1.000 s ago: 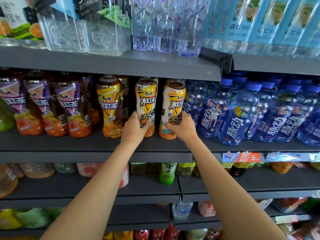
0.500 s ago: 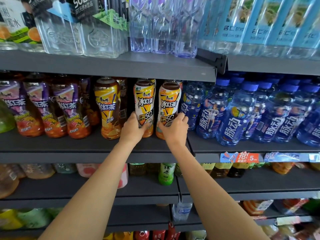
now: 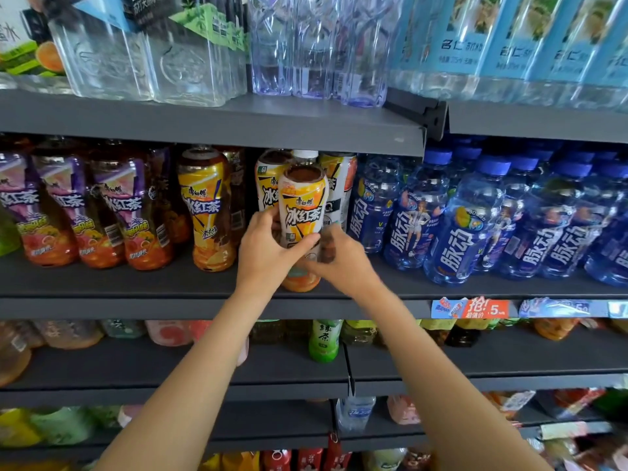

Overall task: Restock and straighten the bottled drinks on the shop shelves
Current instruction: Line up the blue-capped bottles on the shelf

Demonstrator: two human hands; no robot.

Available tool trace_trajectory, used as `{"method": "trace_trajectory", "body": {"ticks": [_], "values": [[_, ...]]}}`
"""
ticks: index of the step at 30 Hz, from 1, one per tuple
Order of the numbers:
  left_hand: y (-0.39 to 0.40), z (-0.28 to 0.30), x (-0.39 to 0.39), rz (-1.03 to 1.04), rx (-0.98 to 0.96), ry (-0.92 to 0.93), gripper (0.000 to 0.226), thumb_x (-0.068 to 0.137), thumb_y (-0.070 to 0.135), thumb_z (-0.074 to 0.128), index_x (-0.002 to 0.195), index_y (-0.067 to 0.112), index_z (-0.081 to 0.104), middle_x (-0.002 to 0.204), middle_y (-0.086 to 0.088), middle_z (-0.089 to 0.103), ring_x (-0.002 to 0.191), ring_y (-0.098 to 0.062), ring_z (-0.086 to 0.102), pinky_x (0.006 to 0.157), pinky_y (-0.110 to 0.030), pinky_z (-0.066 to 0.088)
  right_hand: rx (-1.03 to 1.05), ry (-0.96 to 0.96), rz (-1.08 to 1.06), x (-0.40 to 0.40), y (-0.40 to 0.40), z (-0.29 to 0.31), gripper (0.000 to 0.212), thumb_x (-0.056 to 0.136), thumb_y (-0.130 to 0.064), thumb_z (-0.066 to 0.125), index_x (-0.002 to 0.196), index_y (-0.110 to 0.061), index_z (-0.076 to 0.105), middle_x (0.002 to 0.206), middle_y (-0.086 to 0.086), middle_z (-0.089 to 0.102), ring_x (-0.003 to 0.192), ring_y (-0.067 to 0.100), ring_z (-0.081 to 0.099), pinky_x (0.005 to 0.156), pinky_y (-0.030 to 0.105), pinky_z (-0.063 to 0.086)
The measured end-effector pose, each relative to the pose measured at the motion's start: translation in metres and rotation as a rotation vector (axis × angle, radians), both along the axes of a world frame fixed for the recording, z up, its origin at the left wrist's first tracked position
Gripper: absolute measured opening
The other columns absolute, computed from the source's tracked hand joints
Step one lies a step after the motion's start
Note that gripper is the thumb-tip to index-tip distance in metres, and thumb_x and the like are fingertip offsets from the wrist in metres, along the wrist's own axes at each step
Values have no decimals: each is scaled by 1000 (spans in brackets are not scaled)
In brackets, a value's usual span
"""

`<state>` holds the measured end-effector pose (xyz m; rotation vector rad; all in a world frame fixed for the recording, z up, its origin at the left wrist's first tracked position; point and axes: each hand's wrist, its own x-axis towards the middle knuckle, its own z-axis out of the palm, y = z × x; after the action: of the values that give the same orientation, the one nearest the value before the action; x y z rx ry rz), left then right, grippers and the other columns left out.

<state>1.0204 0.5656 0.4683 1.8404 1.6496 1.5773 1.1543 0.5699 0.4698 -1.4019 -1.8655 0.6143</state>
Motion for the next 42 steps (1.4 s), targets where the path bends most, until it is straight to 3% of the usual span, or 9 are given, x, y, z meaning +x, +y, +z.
{"method": "trace_trajectory", "body": {"ticks": [4,8,12,18,28,32,35,38,42], "values": [[0,0,-16,3,-16,-6,63,68,39,78,120,11,55,118,-3,58,105,-14,55,83,-23,41,-14,148,-183,27,23,5,38,86,-21,66,117,-1,59,112,11,66,104,22,62,92,30,48],[-2,0,-15,-20,-34,-8,65,70,38,76,123,11,52,122,-3,55,110,-16,54,86,-24,41,-17,-134,-378,-4,44,2,47,87,-33,62,116,1,48,114,20,61,107,37,58,81,41,47],[-1,-1,-20,-41,-36,-3,63,71,39,76,123,12,52,122,-3,55,111,-18,53,90,-29,44,8,-330,-489,-22,57,9,52,90,-36,57,122,0,38,122,18,57,114,35,55,83,41,46],[-2,-2,-23,-62,-50,-6,62,72,37,75,125,13,51,123,-2,54,111,-15,52,87,-25,41,-46,-249,-513,-23,71,10,44,89,-31,60,117,0,46,120,17,58,113,34,56,84,40,47],[-4,-3,-18,-83,-60,-26,60,76,31,73,127,12,49,122,0,52,103,-5,47,82,-18,37,-83,-136,-408,-19,71,8,48,85,-33,65,116,-1,47,118,19,58,110,37,55,80,41,46],[-7,-1,-14,-63,-45,-3,58,76,32,73,126,12,50,120,0,52,105,-6,48,83,-19,38,9,56,-399,-9,55,5,48,88,-31,59,125,-4,45,119,17,61,107,34,58,82,40,47],[-6,2,-8,-50,-40,26,57,76,32,73,124,10,52,120,-2,53,103,-5,45,83,-16,33,29,285,-197,7,36,1,29,91,-11,52,120,-5,53,113,12,65,94,26,64,82,38,54],[-2,4,6,-34,-24,41,54,76,35,72,120,9,54,117,-4,54,106,-12,51,81,-17,34,-71,297,41,24,20,0,38,84,14,44,118,0,54,111,12,62,104,24,60,90,30,48],[7,2,26,32,-41,74,62,76,44,69,123,8,49,120,-7,51,112,-21,50,83,-26,38,-196,244,174,27,8,1,57,82,1,64,133,-7,38,122,5,54,111,17,52,92,28,43]]}}
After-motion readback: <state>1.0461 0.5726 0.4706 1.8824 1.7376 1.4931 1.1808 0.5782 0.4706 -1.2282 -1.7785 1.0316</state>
